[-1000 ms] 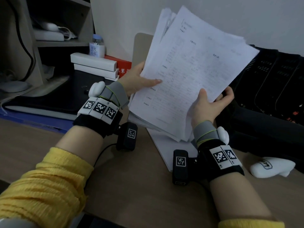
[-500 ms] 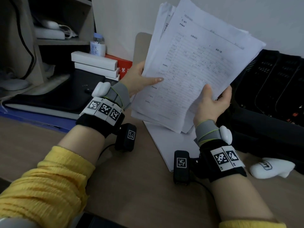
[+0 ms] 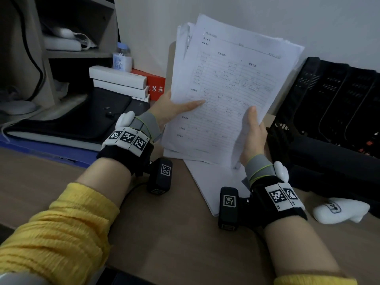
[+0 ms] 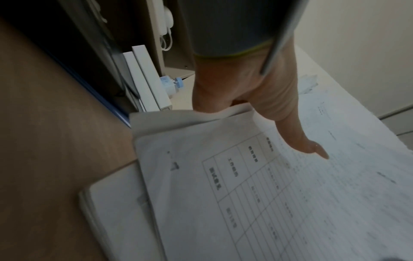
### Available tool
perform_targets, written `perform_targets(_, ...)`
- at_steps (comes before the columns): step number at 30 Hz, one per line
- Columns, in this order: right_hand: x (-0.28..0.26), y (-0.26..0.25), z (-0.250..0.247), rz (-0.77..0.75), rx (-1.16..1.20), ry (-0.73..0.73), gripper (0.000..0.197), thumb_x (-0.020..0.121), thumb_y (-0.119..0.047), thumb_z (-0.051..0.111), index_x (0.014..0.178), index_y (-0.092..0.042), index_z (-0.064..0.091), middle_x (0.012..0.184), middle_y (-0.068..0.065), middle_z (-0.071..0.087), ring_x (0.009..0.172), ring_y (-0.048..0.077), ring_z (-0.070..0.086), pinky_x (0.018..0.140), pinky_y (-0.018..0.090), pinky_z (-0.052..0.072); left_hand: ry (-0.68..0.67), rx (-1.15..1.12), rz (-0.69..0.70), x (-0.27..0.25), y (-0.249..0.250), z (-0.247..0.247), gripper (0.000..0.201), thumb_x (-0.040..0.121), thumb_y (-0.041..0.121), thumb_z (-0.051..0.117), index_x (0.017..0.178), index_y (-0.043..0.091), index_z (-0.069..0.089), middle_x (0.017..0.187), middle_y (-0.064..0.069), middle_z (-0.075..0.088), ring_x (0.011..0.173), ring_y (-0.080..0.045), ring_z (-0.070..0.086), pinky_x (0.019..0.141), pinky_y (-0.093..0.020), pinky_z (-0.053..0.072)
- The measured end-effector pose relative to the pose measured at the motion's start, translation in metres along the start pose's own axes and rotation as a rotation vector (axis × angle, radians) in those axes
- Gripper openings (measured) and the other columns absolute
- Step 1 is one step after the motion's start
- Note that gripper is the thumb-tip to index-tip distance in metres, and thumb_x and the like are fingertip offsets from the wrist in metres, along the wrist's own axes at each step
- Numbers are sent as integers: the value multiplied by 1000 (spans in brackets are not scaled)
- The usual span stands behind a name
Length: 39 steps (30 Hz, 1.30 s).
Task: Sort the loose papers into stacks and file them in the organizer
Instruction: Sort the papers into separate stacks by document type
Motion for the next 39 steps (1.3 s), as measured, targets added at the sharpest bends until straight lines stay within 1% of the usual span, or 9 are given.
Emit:
perform_targets(5,-2,2,2,97,137,-50,72,88,-73,31,147,-32,34,152,-2,36,141,22,30,116,57,15,6,2,-68,-1,-1,-2,68,69,46,80,126,15,61,113,4,72,103,-12,69,96,-37,53)
perform_targets(11,-6,-8,3,48,190,-50,63,95,-65,21,137,-27,49,138,-2,53,130,17,46,110,42,32,163,59,-150,-3,7,0,84,84,68,50,148,16,33,152,-2,32,136,-17,35,111,-34,30)
perform_targets(17,-1,-7,5,27,166,-64,48,99,-57,21,96,-36,64,96,-13,72,92,3,66,82,27,49,199,87,-63,-1,5,-6,62,69,76,60,109,28,68,104,17,71,101,-2,64,97,-26,49)
perform_targets(20,0,-3,4,57,178,-63,58,96,-61,27,110,-22,68,101,-3,74,98,14,69,78,30,54,88,38,-67,2,-2,-4,59,74,59,71,120,22,65,110,9,72,100,-6,67,89,-14,51)
perform_targets(27,3,4,8,120,163,-131,59,95,-57,39,126,-12,62,113,6,69,105,24,66,89,38,54,-197,-44,-254,7,-32,-2,57,77,14,79,130,8,59,125,-12,66,115,-29,64,99,-47,49)
perform_targets(34,6,1,4,51,-24,-41,42,95,-58,36,112,-26,58,106,-15,64,114,11,58,104,31,42,74,-87,-184,9,-27,-12,66,57,22,92,115,6,68,109,-9,73,100,-27,71,90,-48,55)
perform_targets(35,6,0,4,20,-29,-32,44,96,-56,35,116,-23,57,109,-14,63,89,0,46,104,29,41,86,-79,-160,10,-24,-11,68,54,25,93,114,6,69,108,-8,74,99,-26,71,89,-48,55)
perform_targets(36,6,-2,5,-13,-37,-21,48,97,-53,36,121,-17,56,112,-12,62,123,11,34,103,30,42,90,-69,-129,11,-20,-9,68,53,27,94,113,7,70,108,-7,74,99,-26,71,89,-47,56)
perform_targets(39,7,-7,6,-112,-30,18,29,96,-35,54,118,-16,57,101,-12,65,89,-3,62,81,19,51,70,-80,-61,9,-11,2,57,63,23,90,114,8,70,108,-6,74,99,-25,71,88,-45,56)
Point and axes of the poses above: each hand's wrist, its own x-axis towards the middle knuckle, its own z-axis out of the palm, y = z × x, the point moved 5 cm from there along x, towards the middle knuckle
